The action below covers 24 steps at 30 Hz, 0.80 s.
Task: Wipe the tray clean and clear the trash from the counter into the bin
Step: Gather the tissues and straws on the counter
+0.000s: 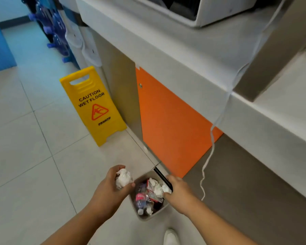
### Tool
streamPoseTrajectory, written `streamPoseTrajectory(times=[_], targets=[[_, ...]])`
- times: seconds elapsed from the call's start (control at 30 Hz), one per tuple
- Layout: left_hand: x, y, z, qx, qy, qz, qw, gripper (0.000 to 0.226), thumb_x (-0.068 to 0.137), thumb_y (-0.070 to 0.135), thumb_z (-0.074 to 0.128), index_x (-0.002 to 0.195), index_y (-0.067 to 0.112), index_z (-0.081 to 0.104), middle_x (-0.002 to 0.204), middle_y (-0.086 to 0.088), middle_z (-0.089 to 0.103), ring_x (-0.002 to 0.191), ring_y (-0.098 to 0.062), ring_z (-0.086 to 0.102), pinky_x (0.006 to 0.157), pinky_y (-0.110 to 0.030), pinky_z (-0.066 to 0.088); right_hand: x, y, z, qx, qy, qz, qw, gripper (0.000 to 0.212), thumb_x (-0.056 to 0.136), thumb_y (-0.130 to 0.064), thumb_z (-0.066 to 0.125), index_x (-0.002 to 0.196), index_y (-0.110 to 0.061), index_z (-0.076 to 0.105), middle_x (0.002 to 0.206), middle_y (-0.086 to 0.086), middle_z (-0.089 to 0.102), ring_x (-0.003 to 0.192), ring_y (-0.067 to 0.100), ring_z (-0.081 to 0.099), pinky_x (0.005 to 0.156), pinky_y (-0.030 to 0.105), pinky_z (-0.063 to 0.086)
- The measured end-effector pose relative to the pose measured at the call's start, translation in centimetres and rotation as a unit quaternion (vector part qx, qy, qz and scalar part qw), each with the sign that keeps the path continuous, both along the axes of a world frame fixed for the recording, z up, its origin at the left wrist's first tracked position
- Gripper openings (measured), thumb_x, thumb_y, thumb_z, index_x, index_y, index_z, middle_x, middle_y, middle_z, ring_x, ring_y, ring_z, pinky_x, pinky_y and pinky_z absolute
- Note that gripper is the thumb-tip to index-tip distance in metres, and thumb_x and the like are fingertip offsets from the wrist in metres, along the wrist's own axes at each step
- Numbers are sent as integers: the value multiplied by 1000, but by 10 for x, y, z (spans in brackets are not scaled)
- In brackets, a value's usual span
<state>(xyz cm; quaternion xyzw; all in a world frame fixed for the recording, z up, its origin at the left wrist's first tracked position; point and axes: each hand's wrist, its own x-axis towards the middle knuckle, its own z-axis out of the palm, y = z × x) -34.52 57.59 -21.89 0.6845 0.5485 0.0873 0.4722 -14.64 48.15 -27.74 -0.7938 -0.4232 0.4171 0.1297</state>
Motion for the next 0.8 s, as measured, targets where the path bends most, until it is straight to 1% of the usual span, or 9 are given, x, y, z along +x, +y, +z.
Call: streamPoseTrajectory(times=[0.2,0.3,0.37,0.4,0.47,0.5,0.57,0.67,0.8], targets=[[-4,12,-74,-24,17,51,998,46,80,31,71,118,34,44,103,11,60,92,-10,59,74,-23,44,-8,35,-101,-28,-2,10,1000,55,88,-24,59,139,-26,39,136,2,42,119,21,49,95,29,44],[-3,15,-105,-41,17,60,997,46,80,30,71,117,35,45,99,16,59,92,-7,59,72,-20,43,-12,48,-135,-3,0,10,1000,52,89,-28,59,136,-33,40,133,-3,40,113,20,52,91,29,46],[-1,17,-121,-48,16,68,996,44,80,28,71,115,35,45,98,18,58,92,-5,59,72,-19,42,-13,54,-150,34,11,-16,999,45,91,-33,56,133,-39,41,126,-7,39,108,18,54,86,27,45],[-1,18,-128,-52,16,73,996,43,80,28,71,114,36,45,98,19,58,93,-3,58,72,-19,42,-14,57,-157,50,10,-32,998,38,94,-35,52,131,-37,44,123,-7,40,104,17,53,83,26,43],[-2,19,-139,-58,19,78,995,42,81,28,70,112,36,44,98,20,57,92,-1,57,72,-18,41,-13,59,-169,68,3,-55,996,29,98,-36,45,125,-27,51,118,-3,44,95,14,50,78,25,39],[-2,18,-143,-61,22,81,995,41,81,28,70,112,36,44,98,20,57,92,0,57,72,-18,41,-12,58,-174,69,3,-61,996,29,98,-37,43,120,-21,54,114,-2,46,93,14,48,76,25,38],[-4,16,-151,-68,25,83,994,40,81,27,70,112,35,45,97,19,57,92,-1,57,72,-18,42,-10,51,-185,62,-2,-55,997,31,98,-39,42,109,-14,58,107,-2,45,97,16,47,78,26,38],[-6,10,-160,-70,34,84,993,41,81,27,70,113,34,47,96,20,57,90,-1,57,70,-17,41,-7,34,-201,53,-8,-43,998,32,97,-41,44,105,-14,60,101,-7,42,101,16,45,81,26,39],[-6,4,-170,-82,35,79,993,40,81,25,70,112,33,47,95,19,58,87,0,57,67,-15,41,-9,17,-217,41,39,-72,996,18,97,-34,49,98,-20,60,100,-6,45,84,9,51,64,12,36]])
